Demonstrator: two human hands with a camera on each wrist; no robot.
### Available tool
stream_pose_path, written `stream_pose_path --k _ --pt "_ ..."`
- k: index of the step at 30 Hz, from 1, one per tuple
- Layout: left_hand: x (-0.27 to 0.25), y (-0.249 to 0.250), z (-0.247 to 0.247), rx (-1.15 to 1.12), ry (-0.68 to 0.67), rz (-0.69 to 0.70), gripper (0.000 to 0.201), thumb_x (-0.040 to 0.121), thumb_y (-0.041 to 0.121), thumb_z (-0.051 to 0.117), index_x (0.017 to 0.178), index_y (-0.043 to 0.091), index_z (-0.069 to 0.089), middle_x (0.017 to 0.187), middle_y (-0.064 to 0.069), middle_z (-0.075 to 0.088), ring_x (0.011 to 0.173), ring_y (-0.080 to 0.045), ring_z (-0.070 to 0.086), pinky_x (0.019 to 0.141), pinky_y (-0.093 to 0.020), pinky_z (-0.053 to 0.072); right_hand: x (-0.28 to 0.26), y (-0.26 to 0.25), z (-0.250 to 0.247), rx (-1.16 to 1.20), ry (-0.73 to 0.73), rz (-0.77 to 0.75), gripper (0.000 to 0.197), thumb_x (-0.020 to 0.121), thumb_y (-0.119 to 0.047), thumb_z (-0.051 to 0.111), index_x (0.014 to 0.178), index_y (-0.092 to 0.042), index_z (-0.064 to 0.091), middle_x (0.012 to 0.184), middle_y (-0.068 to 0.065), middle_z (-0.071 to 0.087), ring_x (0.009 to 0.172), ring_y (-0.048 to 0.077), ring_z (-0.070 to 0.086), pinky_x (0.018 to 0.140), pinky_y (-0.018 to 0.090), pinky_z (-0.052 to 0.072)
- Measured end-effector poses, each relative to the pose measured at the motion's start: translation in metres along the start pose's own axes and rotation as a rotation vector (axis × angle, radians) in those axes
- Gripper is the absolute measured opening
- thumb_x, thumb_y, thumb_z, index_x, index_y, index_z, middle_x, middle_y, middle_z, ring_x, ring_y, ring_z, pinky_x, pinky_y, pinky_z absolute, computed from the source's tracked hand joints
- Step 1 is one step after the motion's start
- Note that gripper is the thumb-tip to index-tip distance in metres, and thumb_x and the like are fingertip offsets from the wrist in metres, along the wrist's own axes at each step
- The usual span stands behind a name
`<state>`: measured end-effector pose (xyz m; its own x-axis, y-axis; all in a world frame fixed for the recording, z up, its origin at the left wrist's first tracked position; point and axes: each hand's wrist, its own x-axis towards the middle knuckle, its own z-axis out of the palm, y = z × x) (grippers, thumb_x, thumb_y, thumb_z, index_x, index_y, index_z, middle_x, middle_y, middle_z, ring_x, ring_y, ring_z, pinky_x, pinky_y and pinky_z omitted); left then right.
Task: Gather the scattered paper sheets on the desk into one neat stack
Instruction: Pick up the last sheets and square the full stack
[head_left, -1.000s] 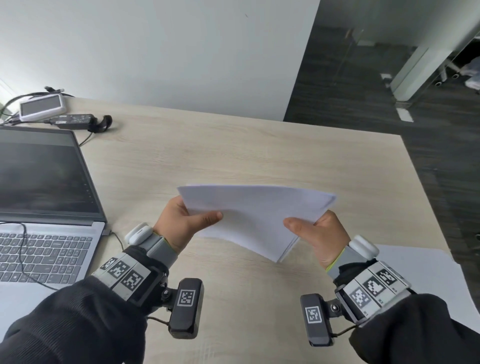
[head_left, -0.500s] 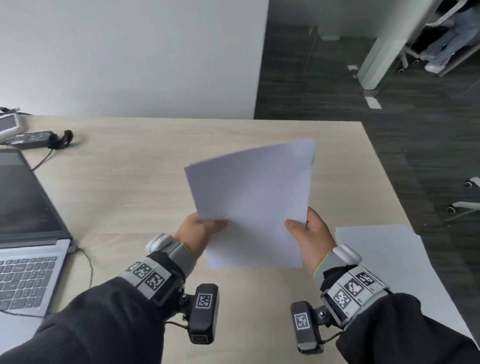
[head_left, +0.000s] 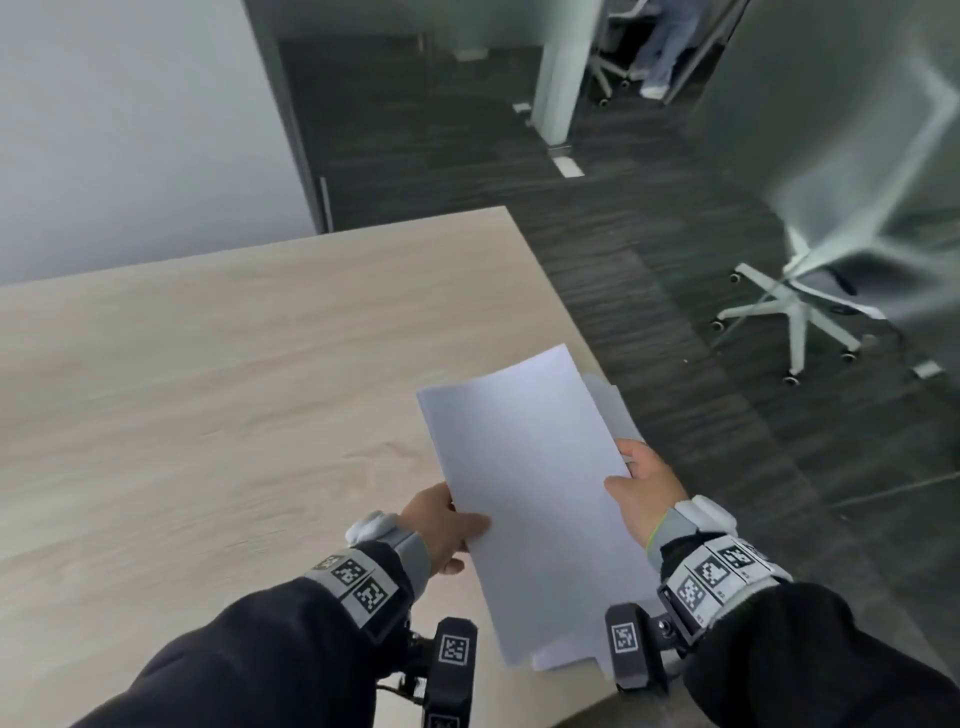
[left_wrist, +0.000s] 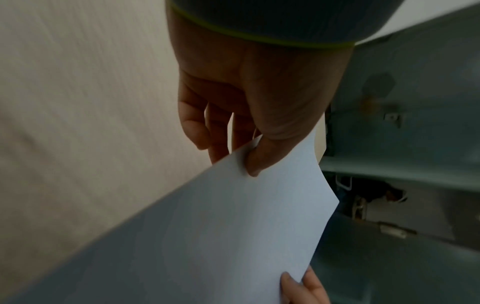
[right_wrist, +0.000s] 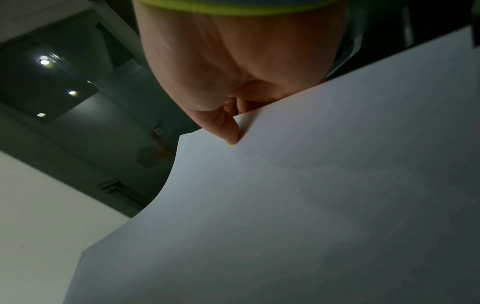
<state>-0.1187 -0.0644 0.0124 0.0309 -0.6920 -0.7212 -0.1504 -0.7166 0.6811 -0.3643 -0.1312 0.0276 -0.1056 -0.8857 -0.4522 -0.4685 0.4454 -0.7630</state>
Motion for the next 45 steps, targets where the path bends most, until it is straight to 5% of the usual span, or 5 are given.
stream_pose_path --k 12,21,25,30,45 --pt "0.018 -0.010 0.061 0.391 0.278 -0.096 0.041 0.081 0.037 0.071 0.119 0.028 0.060 0.102 0.006 0.064 0.080 -0.019 0.069 0.077 -0.038 0.062 0.035 0.060 -0.075 -0.459 -0.159 0.074 0.022 0.078 -0.039 0.056 0.100 -0.040 0.057 0.108 0.001 0.052 0.081 0.021 0.061 0.083 0.041 0.054" --pt "0.024 -0.003 0.095 0.343 0.314 -0.158 0.079 0.069 0.047 0.066 0.142 0.023 0.049 0.121 -0.001 0.051 0.101 -0.027 0.059 0.091 -0.045 0.056 0.050 0.070 -0.091 -0.572 -0.174 0.131 0.070 0.089 -0.047 0.053 0.153 -0.028 0.031 0.158 0.002 0.027 0.135 0.028 0.043 0.108 0.041 0.039" --pt "0.042 0.002 0.102 0.434 0.344 -0.177 0.101 0.042 0.072 0.048 0.136 0.034 0.054 0.120 0.003 0.054 0.099 -0.026 0.060 0.092 -0.042 0.053 0.052 0.081 -0.085 -0.320 -0.238 0.172 0.047 0.081 -0.043 0.059 0.126 -0.028 0.059 0.121 -0.001 0.067 0.104 0.021 0.065 0.097 0.038 0.051" --pt "0.053 0.025 0.114 0.439 0.308 -0.154 0.102 0.050 0.070 0.053 0.145 0.034 0.044 0.134 0.002 0.052 0.111 -0.027 0.058 0.096 -0.044 0.051 0.045 0.098 -0.096 -0.132 -0.120 0.206 0.022 0.085 -0.034 0.063 0.104 -0.024 0.067 0.086 -0.007 0.072 0.076 0.012 0.067 0.064 0.025 0.048" --pt "0.067 0.033 0.161 0.375 0.035 -0.013 0.096 0.057 0.057 0.057 0.149 0.033 0.043 0.134 0.002 0.058 0.109 -0.029 0.063 0.094 -0.050 0.056 0.022 0.147 -0.136 0.225 -0.058 0.334 0.023 0.081 0.004 0.069 0.093 -0.016 0.070 0.103 0.019 0.073 0.100 0.038 0.068 0.097 0.054 0.051"
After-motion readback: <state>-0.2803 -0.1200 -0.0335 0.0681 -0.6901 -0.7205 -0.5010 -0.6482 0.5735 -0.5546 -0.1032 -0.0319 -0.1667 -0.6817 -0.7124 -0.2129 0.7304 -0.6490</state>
